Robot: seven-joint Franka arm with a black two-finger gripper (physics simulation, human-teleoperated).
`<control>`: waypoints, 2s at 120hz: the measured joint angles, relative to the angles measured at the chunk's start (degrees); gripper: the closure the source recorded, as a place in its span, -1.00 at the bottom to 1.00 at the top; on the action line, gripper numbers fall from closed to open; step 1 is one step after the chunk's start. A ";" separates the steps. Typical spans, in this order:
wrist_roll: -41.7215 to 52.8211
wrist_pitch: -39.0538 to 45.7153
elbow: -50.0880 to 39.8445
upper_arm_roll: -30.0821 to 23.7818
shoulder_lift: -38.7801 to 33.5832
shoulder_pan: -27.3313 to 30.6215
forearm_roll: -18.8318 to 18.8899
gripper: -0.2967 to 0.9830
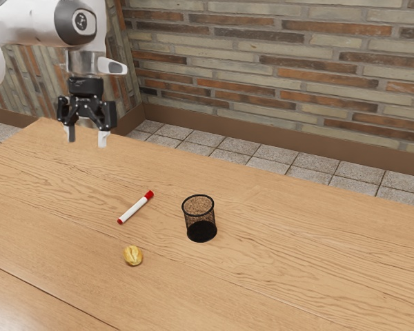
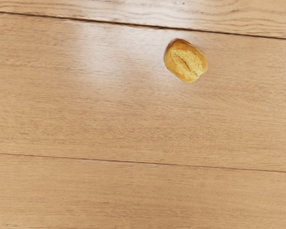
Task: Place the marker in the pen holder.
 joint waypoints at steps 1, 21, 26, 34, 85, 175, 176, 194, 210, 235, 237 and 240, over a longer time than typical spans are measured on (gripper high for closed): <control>0.12 0.88 0.03 0.03 0.05 -0.01 -0.07 -0.53; 2.06 14.81 0.52 0.84 1.59 0.05 -0.56 -0.53; 2.48 17.22 1.39 1.36 3.99 0.08 -0.24 -0.53; 3.16 22.14 2.09 2.10 10.78 0.20 0.46 -0.53; 10.18 44.59 -7.82 2.10 21.13 2.56 -5.03 -0.54; 24.74 60.15 -11.48 -1.58 23.55 3.86 -15.25 -0.27; 24.82 60.18 -11.48 -1.58 23.55 3.86 -15.27 -0.25; 26.02 60.45 -11.48 -1.58 23.55 3.82 -15.38 0.16; 26.87 60.57 -11.48 -1.58 23.47 3.78 -15.33 0.41; 27.46 60.88 -11.47 -1.58 24.20 3.77 -15.01 0.59; 27.46 60.91 -11.47 -1.59 24.31 3.77 -14.96 0.59; 27.48 60.99 -11.47 -1.60 24.44 3.77 -14.94 0.57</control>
